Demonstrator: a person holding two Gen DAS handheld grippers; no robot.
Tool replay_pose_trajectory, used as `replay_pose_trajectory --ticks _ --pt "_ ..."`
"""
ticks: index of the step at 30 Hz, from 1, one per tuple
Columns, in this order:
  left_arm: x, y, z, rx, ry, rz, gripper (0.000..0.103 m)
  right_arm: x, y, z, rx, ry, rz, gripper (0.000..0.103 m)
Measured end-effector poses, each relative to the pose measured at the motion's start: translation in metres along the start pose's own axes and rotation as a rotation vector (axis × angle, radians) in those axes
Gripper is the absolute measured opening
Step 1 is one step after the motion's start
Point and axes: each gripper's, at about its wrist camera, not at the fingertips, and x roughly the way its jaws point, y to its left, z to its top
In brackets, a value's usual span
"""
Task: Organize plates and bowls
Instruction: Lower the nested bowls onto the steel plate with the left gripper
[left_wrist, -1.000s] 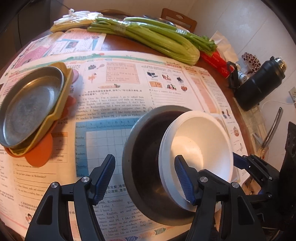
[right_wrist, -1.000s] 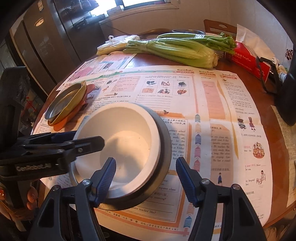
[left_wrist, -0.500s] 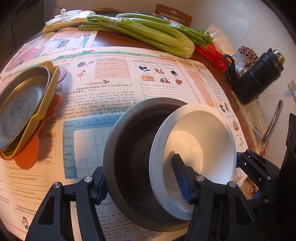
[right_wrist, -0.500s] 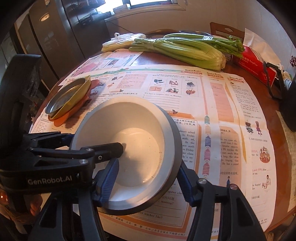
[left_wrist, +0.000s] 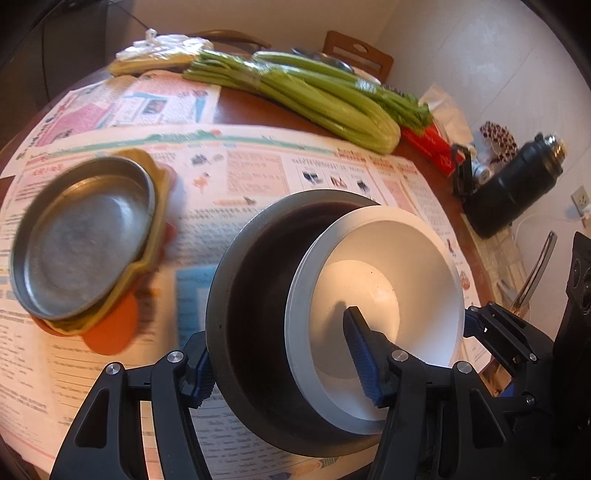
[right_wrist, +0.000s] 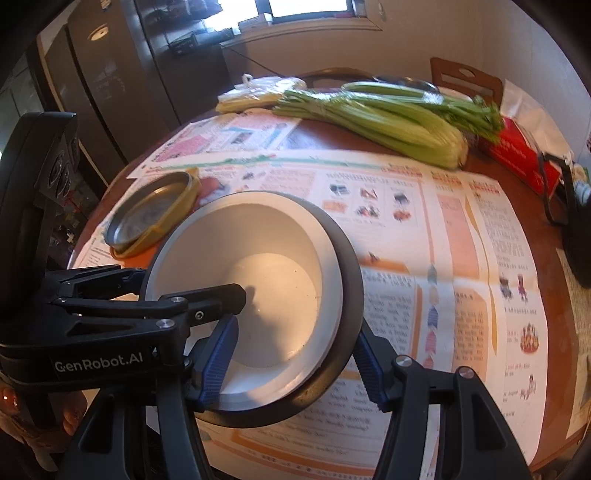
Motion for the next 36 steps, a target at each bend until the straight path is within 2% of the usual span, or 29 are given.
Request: replay_pose_trajectory --ticks 8,18,36 --pt "-0.03 0.025 0.016 -0.041 -0.064 0.015 0.063 -0.004 0.027 0.03 -0.053 -0.044 0.025 0.061" --pt "-0.054 0.064 0.029 -0.103 -0.114 0.043 0.063 0.008 0.068 0.062 -0.134 -0.058 0.058 0.061" --pt "-0.069 0.124 0.036 -0.173 -0.13 0.103 0.063 0.043 0.119 0.093 -0.21 -0.029 0.111 0.062"
